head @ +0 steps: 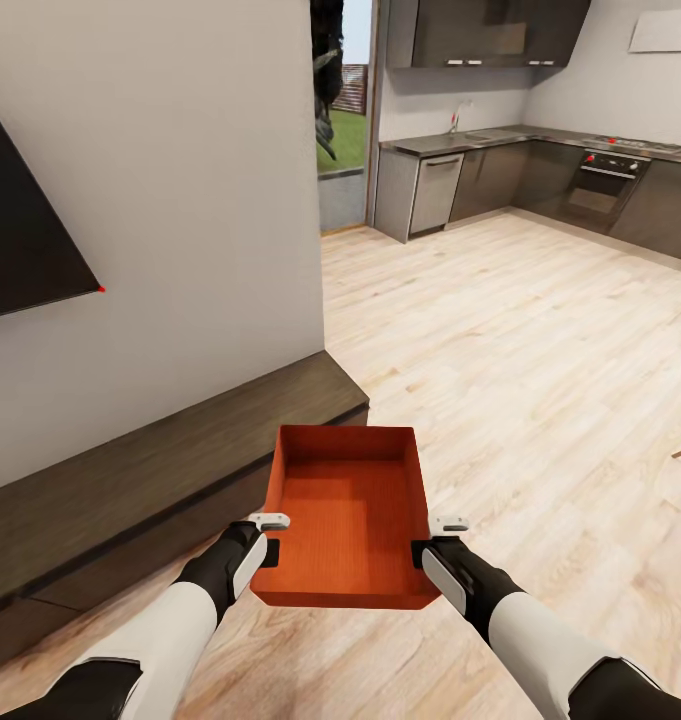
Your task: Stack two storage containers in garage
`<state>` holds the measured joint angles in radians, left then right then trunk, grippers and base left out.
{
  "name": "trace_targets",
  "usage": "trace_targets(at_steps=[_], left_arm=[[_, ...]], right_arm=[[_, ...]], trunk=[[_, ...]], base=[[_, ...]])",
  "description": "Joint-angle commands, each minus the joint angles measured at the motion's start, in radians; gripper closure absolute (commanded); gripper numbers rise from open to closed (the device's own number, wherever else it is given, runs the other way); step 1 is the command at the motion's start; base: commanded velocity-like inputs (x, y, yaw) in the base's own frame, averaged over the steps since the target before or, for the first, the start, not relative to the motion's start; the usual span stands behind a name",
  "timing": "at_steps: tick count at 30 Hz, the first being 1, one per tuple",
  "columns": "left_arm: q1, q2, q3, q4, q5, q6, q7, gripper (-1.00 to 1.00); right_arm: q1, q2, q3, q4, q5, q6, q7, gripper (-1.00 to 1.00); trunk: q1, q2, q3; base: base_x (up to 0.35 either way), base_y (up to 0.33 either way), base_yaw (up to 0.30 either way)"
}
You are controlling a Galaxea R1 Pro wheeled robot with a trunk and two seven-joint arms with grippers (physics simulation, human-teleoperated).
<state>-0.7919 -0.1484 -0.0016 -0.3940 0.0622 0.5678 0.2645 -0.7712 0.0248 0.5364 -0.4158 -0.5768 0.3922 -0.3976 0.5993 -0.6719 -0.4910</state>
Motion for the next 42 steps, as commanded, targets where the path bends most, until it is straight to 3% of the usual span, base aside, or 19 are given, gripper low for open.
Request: trace_targets(at_steps=[1,17,42], left_arm=[[0.000,0.004,-0.006,0.014,-0.025,0.012,0.016,1.00],[0.000,0.004,-0.006,0.014,-0.025,0.012,0.016,1.00],[0.000,0.004,-0.005,0.014,-0.025,0.012,0.016,1.00]], right_arm=[[-0.002,-0.002,0.002,-0.003,0.031,-0.035,-0.011,1.00],[-0.002,-0.001,0.001,-0.003,0.030,-0.037,-0.010,1.00],[-0.002,0.001,0.001,-0.003,0.031,-0.041,-0.012,1.00]], trunk=[[0.000,-0.001,-0.001],[0.000,-0.001,-0.001],[0.000,-0.001,0.037]], base=[[0.000,0.000,0.000],[0.000,0.000,0.000],[0.000,0.000,0.000]])
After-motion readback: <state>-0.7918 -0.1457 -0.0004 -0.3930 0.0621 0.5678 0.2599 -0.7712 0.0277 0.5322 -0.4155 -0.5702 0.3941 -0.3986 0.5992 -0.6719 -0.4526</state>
